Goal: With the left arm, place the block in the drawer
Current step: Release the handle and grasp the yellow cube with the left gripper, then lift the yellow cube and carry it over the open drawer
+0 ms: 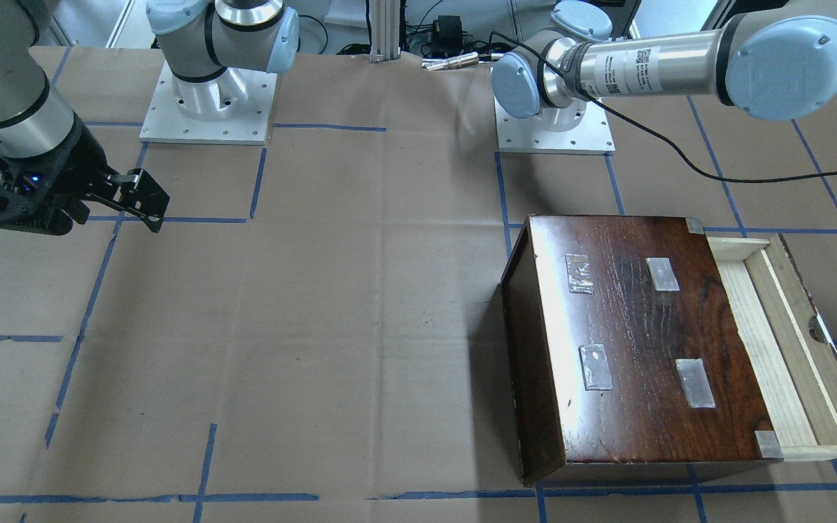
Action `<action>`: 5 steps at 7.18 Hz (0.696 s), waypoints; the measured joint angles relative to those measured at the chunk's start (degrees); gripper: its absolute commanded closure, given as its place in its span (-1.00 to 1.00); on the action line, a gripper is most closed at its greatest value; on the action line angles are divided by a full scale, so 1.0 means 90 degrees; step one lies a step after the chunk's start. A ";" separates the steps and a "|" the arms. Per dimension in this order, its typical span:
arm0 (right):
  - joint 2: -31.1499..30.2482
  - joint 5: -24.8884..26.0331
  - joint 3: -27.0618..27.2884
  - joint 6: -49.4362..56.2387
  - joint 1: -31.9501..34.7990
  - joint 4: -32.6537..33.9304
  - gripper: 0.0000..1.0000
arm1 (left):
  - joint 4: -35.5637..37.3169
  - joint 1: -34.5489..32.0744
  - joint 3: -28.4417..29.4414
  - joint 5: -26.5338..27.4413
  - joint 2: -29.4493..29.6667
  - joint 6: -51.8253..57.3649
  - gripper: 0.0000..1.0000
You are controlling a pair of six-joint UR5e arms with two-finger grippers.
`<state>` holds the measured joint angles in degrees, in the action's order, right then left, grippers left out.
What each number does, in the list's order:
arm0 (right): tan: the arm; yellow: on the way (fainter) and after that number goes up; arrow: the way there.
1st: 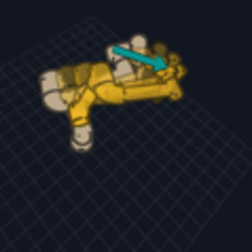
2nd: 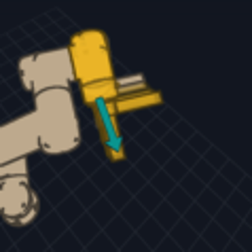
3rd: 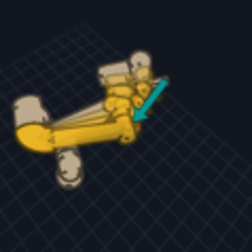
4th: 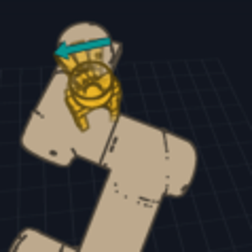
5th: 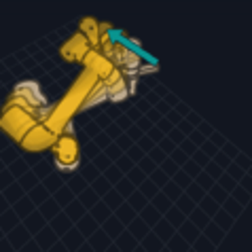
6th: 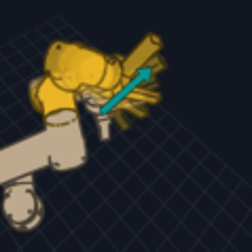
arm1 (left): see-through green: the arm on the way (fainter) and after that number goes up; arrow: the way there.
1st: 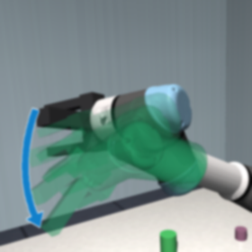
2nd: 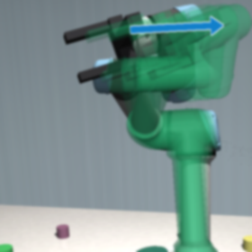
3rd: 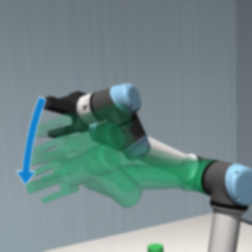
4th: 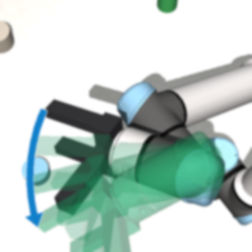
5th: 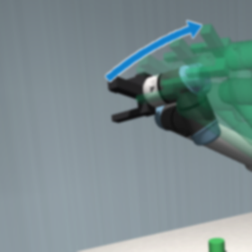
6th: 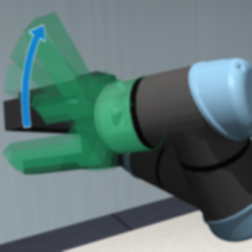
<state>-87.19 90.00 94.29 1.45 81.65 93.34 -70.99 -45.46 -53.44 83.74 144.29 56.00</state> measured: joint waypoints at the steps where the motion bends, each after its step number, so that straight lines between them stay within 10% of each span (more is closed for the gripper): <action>1: 0.0000 0.0000 0.0001 -0.0001 0.0000 0.0000 -1.00 | 0.0001 -0.0019 0.0005 -0.0004 0.0028 -0.0001 -0.96; 3: 0.0000 0.0000 0.0001 -0.0003 0.0000 0.0000 -1.00 | 0.0009 -0.0037 0.0050 -0.0016 0.0093 -0.0006 -0.50; 5: 0.0003 0.0000 0.0002 -0.0005 0.0000 0.0000 -1.00 | 0.0014 -0.0044 0.0101 -0.0006 0.0186 0.0023 0.72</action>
<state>-87.16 90.00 94.31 1.41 81.65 93.34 -70.87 -45.86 -52.53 83.68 145.97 56.21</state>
